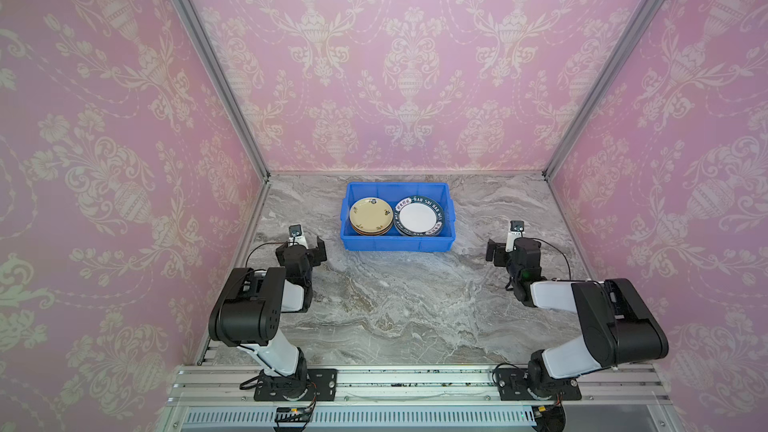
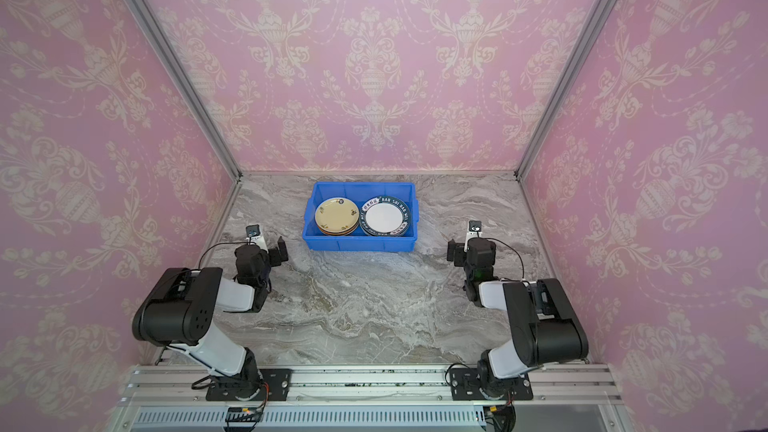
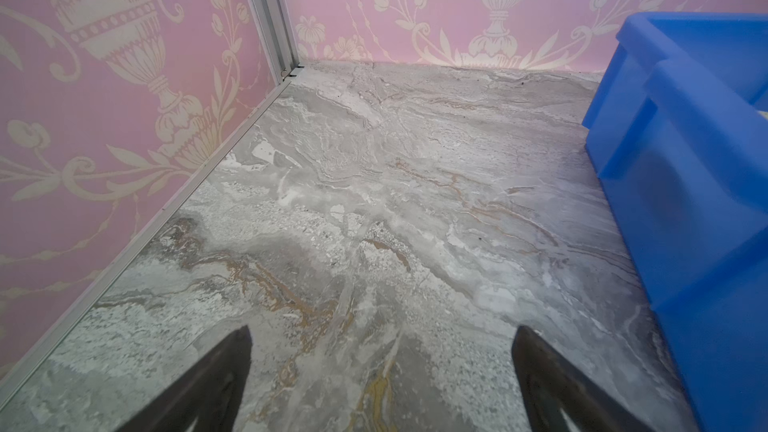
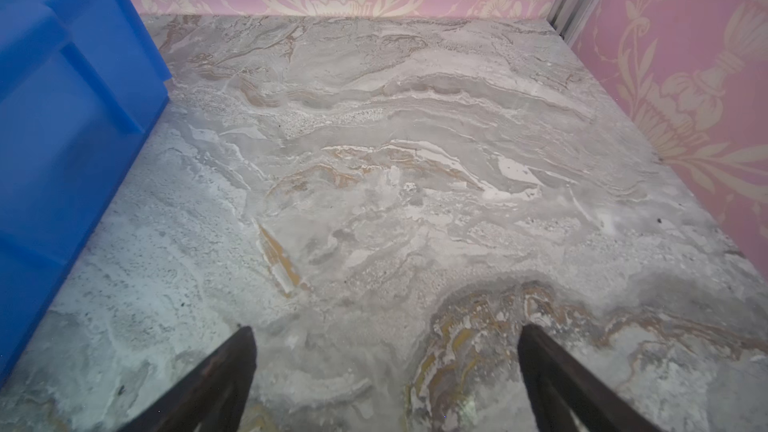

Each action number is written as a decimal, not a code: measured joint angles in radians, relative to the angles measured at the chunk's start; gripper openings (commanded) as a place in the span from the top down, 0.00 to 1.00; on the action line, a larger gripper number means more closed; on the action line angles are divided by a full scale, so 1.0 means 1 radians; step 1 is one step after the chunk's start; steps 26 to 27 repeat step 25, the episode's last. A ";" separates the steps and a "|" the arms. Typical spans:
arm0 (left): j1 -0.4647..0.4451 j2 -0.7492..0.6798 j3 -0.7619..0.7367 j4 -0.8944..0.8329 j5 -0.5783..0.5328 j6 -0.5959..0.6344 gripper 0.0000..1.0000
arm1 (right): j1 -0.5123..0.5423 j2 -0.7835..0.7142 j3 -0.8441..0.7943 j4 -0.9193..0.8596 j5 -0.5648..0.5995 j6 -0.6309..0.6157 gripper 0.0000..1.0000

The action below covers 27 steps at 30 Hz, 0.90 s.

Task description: Place the plates into the plastic bin on the countertop

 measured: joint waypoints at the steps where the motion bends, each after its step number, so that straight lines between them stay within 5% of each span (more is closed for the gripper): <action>1: 0.000 0.000 0.000 0.000 0.000 0.000 0.01 | -0.006 0.006 -0.021 0.023 -0.003 0.001 0.00; 27: 0.000 0.000 0.000 0.000 0.003 0.000 0.01 | -0.020 0.008 -0.005 0.113 -0.115 0.000 0.00</action>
